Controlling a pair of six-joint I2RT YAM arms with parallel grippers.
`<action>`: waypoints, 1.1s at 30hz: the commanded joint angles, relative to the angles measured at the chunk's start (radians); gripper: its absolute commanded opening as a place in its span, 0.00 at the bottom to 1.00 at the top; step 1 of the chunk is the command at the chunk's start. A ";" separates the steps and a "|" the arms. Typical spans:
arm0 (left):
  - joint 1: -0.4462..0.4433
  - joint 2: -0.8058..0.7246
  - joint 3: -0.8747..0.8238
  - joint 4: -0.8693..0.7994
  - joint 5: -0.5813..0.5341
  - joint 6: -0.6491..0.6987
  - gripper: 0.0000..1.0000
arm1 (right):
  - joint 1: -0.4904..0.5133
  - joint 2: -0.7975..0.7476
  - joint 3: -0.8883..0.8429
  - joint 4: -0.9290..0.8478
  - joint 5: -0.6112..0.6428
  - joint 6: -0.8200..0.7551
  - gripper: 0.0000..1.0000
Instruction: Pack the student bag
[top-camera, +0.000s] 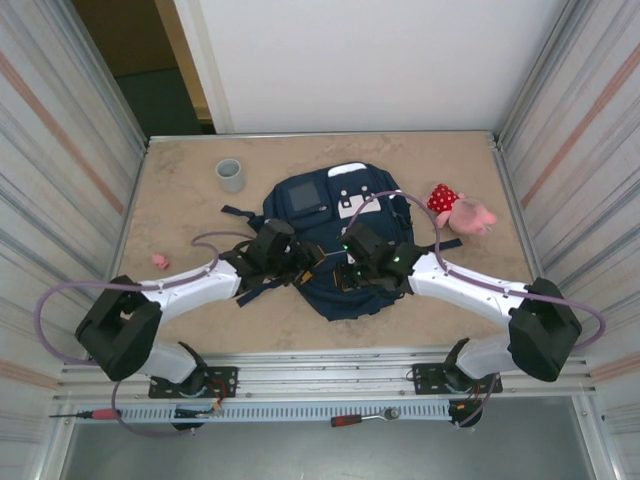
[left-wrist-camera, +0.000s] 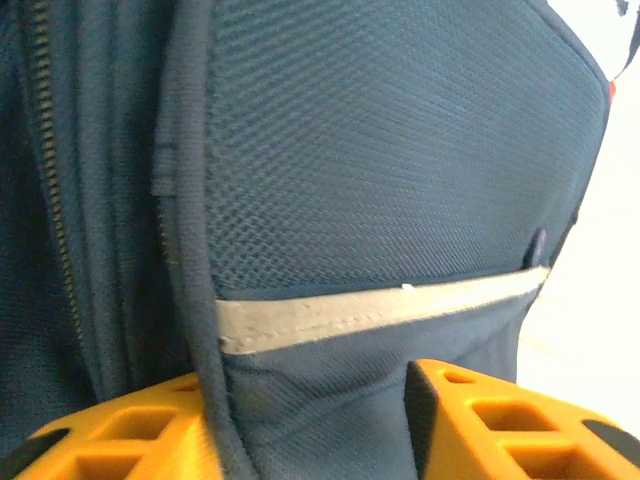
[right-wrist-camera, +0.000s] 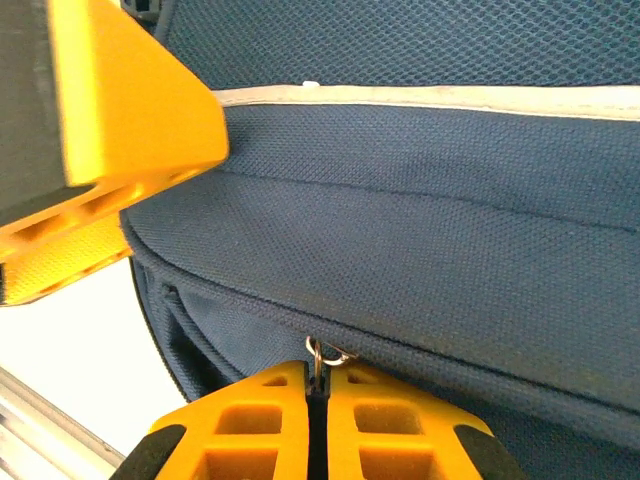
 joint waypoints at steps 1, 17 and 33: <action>-0.004 0.019 -0.007 0.084 -0.010 -0.035 0.30 | 0.003 -0.032 -0.006 0.042 -0.038 -0.020 0.00; 0.262 -0.094 0.036 -0.309 0.075 0.401 0.00 | -0.325 -0.118 -0.032 -0.247 -0.063 -0.209 0.00; 0.205 -0.151 0.208 -0.414 -0.047 0.884 0.60 | -0.338 -0.165 -0.055 -0.120 -0.208 -0.208 0.00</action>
